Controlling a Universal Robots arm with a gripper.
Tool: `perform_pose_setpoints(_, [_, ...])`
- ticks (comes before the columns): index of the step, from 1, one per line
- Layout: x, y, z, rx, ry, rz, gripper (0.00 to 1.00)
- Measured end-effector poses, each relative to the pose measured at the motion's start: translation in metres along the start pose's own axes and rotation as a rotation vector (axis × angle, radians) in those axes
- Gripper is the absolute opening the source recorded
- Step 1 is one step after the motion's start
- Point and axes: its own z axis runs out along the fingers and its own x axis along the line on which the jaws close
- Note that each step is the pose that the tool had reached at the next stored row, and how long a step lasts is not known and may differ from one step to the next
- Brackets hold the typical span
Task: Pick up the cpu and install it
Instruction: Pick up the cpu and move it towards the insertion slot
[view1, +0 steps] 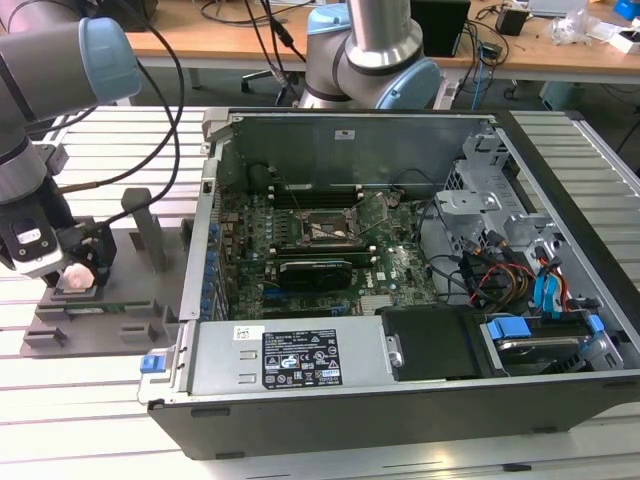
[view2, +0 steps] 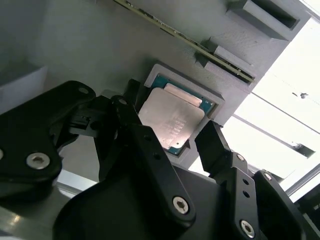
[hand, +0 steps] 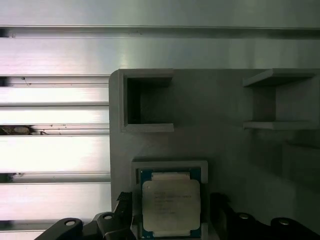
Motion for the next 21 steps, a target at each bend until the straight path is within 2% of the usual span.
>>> perform_pose_setpoints(12, [-0.0012,0.0000,-0.0015,-0.0002,0.0021,0.000,0.72])
perform_pose_setpoints(13, [-0.0012,0.0000,-0.0015,-0.0003,0.0021,0.000,0.71])
perform_pose_setpoints(14, [-0.0012,0.0000,-0.0015,-0.0003,0.0022,0.000,0.64])
perform_pose_setpoints(15, [-0.0012,0.0000,-0.0015,-0.0003,0.0022,0.000,0.64])
perform_pose_setpoints(17, [-0.0012,0.0000,-0.0015,-0.0003,0.0021,0.000,0.55])
perform_pose_setpoints(21, [-0.0012,0.0000,-0.0015,-0.0004,0.0022,0.000,0.55])
